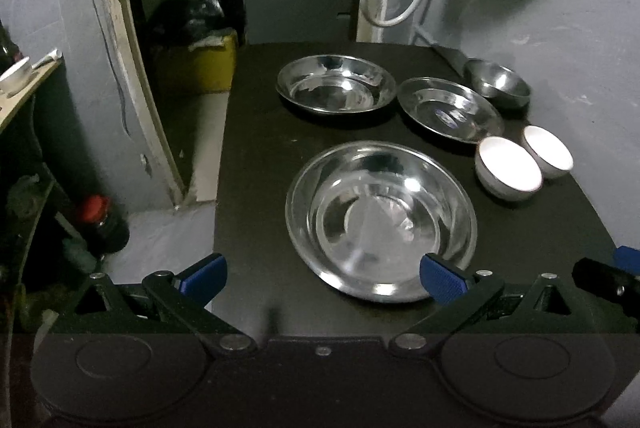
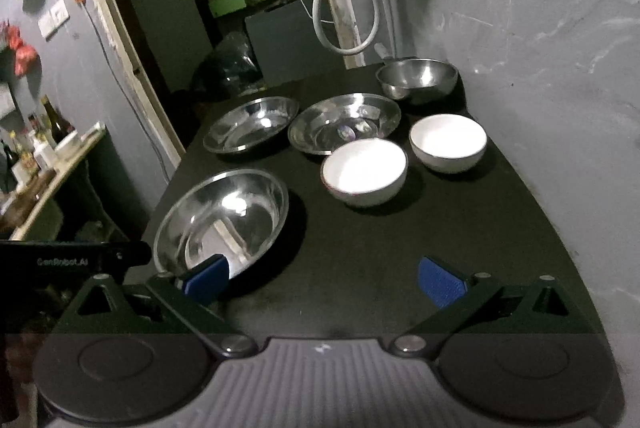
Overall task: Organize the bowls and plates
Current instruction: 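Move the left tool toward the rim of the large steel plate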
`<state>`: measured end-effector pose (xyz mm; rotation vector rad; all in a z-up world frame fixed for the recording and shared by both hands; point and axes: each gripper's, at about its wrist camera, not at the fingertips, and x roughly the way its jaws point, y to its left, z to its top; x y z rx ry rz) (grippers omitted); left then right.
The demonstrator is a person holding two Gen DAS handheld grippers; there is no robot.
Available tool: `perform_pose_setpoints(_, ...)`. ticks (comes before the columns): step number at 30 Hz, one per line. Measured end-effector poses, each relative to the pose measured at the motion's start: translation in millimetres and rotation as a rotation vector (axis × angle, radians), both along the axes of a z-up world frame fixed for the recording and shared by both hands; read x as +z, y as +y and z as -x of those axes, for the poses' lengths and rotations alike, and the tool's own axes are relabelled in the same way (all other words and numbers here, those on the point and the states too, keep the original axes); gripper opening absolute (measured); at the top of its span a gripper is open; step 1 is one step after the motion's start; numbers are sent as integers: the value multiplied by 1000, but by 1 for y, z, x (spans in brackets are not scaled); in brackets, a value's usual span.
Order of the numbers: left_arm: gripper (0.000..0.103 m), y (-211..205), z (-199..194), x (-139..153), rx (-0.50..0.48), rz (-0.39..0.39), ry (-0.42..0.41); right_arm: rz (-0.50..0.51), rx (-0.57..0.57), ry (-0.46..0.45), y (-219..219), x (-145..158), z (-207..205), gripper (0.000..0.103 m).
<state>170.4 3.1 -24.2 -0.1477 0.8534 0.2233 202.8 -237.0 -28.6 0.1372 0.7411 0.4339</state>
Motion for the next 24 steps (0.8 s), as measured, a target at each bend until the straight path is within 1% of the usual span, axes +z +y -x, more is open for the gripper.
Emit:
perform_pose_setpoints(2, 102, 5, -15, 4, 16, 29, 18, -27, 13, -16, 0, -1, -10, 103)
perform_pose_setpoints(4, 102, 10, -26, 8, 49, 47, 9, -58, 36, -29, 3, -1, -20, 103)
perform_pose_setpoints(7, 102, 18, -42, 13, 94, 25, 8, -101, 75, -22, 11, -4, -38, 103)
perform_pose_setpoints(11, 102, 35, -65, 21, 113, -32, -1, -161, 119, -14, 24, -3, -57, 103)
perform_pose_setpoints(14, 102, 52, -84, 23, 102, -52, -8, -211, 159, -5, 35, -1, -73, 103)
perform_pose_setpoints(18, 102, 83, -113, 18, 61, -44, -5, -239, 177, -7, 56, 2, -96, 103)
perform_pose_setpoints(24, 102, 122, -166, 2, 11, -20, -6, -191, 140, 8, 95, 4, -124, 103)
